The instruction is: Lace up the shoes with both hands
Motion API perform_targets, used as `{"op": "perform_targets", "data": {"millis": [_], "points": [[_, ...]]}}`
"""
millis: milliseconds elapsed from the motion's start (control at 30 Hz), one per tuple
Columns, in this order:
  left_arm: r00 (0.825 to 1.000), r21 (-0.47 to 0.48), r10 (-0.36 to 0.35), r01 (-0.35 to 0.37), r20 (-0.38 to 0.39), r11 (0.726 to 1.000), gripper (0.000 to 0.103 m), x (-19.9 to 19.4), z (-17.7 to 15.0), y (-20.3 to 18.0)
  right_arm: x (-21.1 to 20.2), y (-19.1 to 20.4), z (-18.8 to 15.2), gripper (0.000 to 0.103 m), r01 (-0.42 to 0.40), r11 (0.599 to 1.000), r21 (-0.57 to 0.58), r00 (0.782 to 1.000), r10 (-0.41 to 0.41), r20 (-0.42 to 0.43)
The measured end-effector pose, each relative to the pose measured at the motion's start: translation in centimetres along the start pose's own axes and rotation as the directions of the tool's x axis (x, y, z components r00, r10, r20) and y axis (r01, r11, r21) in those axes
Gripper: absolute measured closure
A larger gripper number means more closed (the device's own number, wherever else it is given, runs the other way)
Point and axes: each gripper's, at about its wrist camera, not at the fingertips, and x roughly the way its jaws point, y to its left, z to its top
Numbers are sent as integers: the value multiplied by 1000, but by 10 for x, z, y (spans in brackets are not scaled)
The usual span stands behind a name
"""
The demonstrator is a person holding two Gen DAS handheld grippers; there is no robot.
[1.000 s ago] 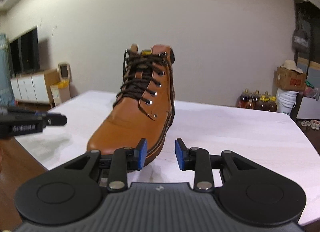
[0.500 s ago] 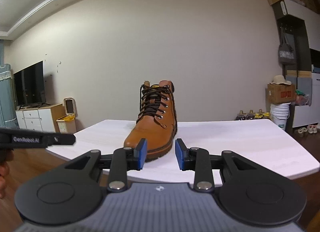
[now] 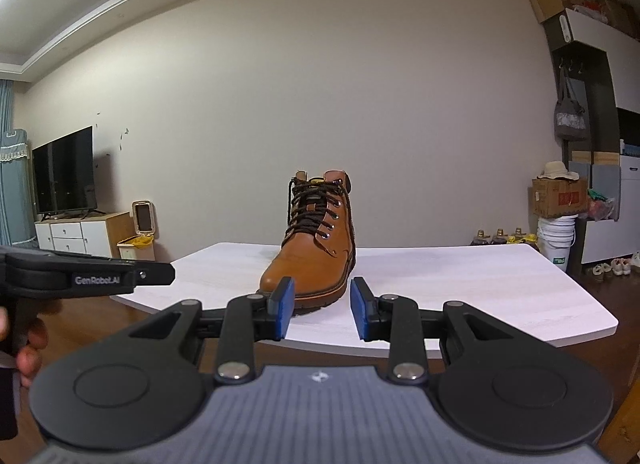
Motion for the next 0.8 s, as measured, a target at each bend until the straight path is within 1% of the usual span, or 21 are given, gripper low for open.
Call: {"op": "perform_targets", "data": {"millis": [133, 200, 233, 300, 433, 533, 800], "points": [[999, 2, 38, -38, 3, 999, 90, -1, 1, -1, -2, 5, -4, 69, -6, 1000, -19, 1000, 6, -4], [1000, -23, 24, -24, -4, 999, 90, 0, 1, 3, 1, 5, -4, 69, -14, 1000, -17, 1000, 14, -11], [1000, -57, 9, -9, -5, 998, 90, 0, 1, 8, 1, 6, -4, 69, -16, 1000, -18, 1000, 15, -11], [1000, -67, 7, -8, -5, 998, 90, 1, 1, 11, 2, 8, -4, 69, -17, 1000, -23, 1000, 17, -9], [999, -26, 45, -46, -21, 999, 89, 7, 2, 10, 0, 7, -2, 69, -18, 999, -28, 1000, 18, -4], [998, -4, 53, -53, -34, 999, 83, 12, 2, 9, 0, 7, -2, 69, -19, 999, -37, 1000, 19, -4], [997, 25, 57, -56, -58, 998, 82, 17, 1, 11, 0, 6, 0, 69, -20, 999, -47, 1000, 20, 1]]}}
